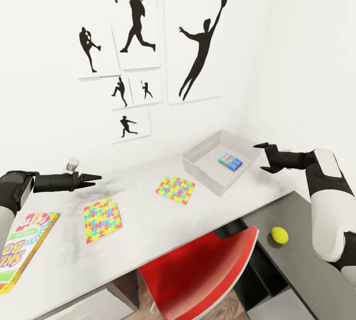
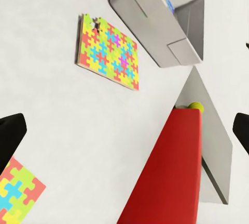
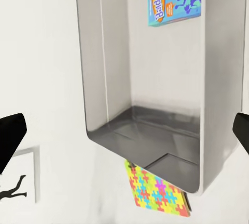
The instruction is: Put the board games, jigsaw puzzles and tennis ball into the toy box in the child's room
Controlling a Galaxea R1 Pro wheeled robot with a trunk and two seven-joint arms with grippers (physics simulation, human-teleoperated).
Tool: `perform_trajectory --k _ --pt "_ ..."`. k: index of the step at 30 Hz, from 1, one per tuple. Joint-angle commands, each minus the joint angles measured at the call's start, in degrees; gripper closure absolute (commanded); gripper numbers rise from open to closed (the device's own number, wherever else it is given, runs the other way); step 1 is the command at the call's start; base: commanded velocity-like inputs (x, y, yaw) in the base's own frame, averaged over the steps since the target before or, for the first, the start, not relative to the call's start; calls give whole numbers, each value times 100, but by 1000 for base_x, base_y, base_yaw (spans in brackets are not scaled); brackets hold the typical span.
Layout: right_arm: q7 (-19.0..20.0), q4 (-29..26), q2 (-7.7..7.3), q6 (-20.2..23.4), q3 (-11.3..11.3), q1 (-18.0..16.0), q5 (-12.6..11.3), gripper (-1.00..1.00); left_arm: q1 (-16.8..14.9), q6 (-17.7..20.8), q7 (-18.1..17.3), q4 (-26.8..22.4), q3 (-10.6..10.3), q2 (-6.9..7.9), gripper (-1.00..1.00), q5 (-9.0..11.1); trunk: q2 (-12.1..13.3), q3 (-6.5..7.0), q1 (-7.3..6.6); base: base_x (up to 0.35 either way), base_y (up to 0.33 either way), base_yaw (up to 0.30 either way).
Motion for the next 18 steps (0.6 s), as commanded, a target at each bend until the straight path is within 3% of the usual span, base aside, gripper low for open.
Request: perform_trajectory --k 1,18 --pt "-58 -4 1 13 -12 -6 -56 -100 -6 60 -47 -4 31 -4 -100 -61 -11 -2 4 -1 0 0" --pt "-51 -41 1 25 -11 95 -54 -100 -6 51 -47 -1 26 -4 -100 -61 -11 159 4 0 0 0"
